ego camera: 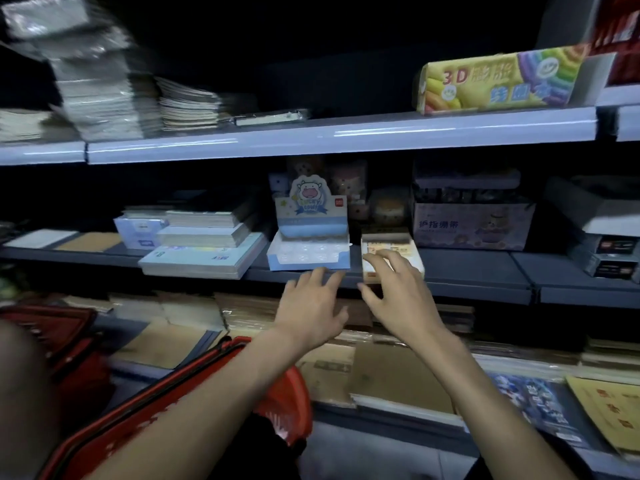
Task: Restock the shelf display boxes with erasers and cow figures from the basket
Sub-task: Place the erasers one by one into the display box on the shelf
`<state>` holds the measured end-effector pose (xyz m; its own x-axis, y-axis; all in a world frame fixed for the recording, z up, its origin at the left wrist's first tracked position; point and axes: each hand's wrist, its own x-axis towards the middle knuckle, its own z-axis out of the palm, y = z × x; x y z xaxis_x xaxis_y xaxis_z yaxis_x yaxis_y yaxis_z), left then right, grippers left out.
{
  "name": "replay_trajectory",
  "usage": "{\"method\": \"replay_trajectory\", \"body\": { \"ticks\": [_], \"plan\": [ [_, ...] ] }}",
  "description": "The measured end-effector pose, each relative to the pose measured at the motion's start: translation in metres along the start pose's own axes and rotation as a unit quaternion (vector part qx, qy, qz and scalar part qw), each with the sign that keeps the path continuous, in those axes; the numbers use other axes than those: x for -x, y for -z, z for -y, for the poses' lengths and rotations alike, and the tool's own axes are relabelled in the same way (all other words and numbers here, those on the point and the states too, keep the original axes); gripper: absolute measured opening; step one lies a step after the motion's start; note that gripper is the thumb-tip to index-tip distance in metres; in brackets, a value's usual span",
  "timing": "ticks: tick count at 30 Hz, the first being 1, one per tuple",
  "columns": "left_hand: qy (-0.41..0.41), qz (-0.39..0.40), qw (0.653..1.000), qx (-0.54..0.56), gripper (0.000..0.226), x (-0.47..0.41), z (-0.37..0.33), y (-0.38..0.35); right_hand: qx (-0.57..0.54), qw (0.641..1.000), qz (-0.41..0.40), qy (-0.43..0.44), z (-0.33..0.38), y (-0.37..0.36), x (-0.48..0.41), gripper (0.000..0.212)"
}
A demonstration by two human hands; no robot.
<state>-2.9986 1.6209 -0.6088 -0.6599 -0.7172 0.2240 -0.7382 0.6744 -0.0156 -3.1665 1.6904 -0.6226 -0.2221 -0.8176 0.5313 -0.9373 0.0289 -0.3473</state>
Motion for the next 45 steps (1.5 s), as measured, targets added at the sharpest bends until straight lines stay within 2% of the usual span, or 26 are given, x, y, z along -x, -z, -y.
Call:
{"method": "replay_trajectory", "body": {
  "ticks": [5, 7, 11, 16, 21, 26, 34, 38, 40, 45],
  "plan": [
    [-0.053, 0.047, 0.985, -0.156, 0.079, 0.034, 0.055, 0.029, 0.003, 0.995, 0.083, 0.061, 0.020, -0.029, 0.013, 0.063],
    [-0.057, 0.069, 0.979, -0.184, 0.079, 0.054, 0.078, 0.037, 0.011, 0.990, 0.112, 0.080, 0.028, -0.040, 0.017, 0.067],
    [-0.013, 0.105, 0.983, -0.152, 0.079, 0.101, 0.116, 0.036, 0.002, 0.978, 0.170, 0.122, 0.055, -0.062, 0.025, 0.067],
    [0.035, 0.111, 0.987, -0.110, 0.079, 0.170, 0.154, -0.002, -0.002, 0.960, 0.235, 0.155, 0.093, -0.105, 0.042, 0.060],
    [0.095, 0.131, 0.985, -0.066, 0.073, 0.240, 0.188, -0.060, 0.026, 0.920, 0.348, 0.177, 0.108, -0.169, 0.073, 0.061],
    [0.150, 0.151, 0.976, -0.041, 0.067, 0.308, 0.223, -0.120, 0.017, 0.888, 0.442, 0.128, 0.106, -0.213, 0.096, 0.054],
    [0.232, 0.187, 0.954, -0.033, 0.065, 0.324, 0.255, -0.164, 0.046, 0.868, 0.479, 0.120, 0.101, -0.226, 0.116, 0.045],
    [0.246, 0.191, 0.948, -0.063, 0.061, 0.322, 0.272, -0.179, 0.069, 0.851, 0.510, 0.102, 0.095, -0.218, 0.120, 0.053],
    [0.239, 0.199, 0.948, -0.073, 0.055, 0.320, 0.280, -0.182, 0.090, 0.841, 0.523, 0.102, 0.091, -0.211, 0.123, 0.041],
    [0.159, 0.226, 0.953, -0.121, 0.048, 0.314, 0.278, -0.190, 0.132, 0.831, 0.536, 0.070, 0.071, -0.203, 0.129, 0.035]
  ]
}}
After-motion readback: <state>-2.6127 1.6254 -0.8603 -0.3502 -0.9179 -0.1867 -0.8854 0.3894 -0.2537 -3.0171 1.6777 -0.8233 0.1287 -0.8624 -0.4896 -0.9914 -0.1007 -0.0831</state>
